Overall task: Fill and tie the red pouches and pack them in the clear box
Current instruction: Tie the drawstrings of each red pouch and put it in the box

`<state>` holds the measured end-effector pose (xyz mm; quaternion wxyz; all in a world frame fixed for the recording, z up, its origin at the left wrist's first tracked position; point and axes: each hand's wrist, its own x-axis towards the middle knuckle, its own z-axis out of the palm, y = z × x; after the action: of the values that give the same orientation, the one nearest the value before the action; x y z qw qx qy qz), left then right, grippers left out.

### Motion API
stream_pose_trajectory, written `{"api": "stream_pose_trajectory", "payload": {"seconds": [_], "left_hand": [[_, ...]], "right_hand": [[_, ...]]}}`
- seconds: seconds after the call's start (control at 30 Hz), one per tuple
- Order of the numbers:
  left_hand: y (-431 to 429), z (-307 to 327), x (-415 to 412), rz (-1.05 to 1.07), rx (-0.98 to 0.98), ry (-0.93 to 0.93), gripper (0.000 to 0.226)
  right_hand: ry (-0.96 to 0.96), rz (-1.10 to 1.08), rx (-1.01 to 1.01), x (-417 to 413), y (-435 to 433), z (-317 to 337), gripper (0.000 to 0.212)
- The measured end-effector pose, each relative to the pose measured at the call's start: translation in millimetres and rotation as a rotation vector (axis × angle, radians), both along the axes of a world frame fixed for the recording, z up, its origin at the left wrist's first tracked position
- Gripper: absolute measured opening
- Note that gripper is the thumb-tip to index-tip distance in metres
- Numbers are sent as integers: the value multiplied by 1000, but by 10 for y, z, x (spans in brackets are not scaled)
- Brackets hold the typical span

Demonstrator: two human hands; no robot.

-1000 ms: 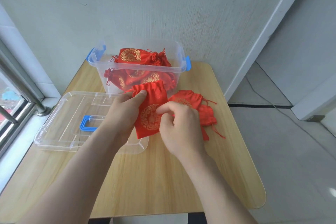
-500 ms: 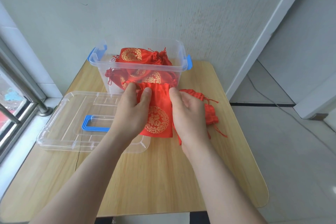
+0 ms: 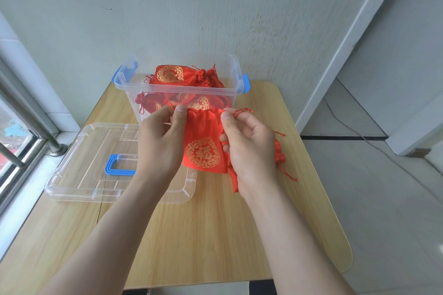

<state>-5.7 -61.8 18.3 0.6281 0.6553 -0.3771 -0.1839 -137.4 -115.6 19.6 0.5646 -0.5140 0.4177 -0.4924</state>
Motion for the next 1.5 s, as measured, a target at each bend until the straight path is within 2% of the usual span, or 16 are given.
{"api": "stream_pose_trajectory", "payload": {"seconds": [0.13, 0.27, 0.47, 0.7, 0.87, 1.0, 1.17, 1.3, 1.4, 1.5], "left_hand": [[-10, 6, 26, 80, -22, -3, 40], [-13, 44, 9, 65, -38, 176, 25], [-15, 58, 39, 4, -38, 462, 39], [-12, 29, 169, -52, -62, 837, 27], [-16, 25, 194, -44, -101, 990, 29], [-22, 5, 217, -51, -109, 975, 30], [-36, 0, 185, -74, -70, 873, 31], [-31, -3, 219, -47, -75, 843, 30], [-25, 0, 213, -39, -79, 840, 31], [-24, 9, 209, -47, -81, 826, 31]], "right_hand": [[-20, 4, 23, -51, 12, 34, 7], [11, -44, 2, -57, 4, 21, 7], [-98, -13, 107, -49, 28, 95, 25], [-258, 0, 306, -45, 6, 191, 34], [-310, -105, 331, -52, -20, 173, 42], [-319, -172, 358, -91, -47, 128, 39], [-187, -39, 338, -47, 25, 152, 8], [-75, -96, 292, -56, 39, 138, 16], [-10, -95, 363, -66, 3, 99, 15], [-70, -15, 481, -35, -4, 58, 7]]}}
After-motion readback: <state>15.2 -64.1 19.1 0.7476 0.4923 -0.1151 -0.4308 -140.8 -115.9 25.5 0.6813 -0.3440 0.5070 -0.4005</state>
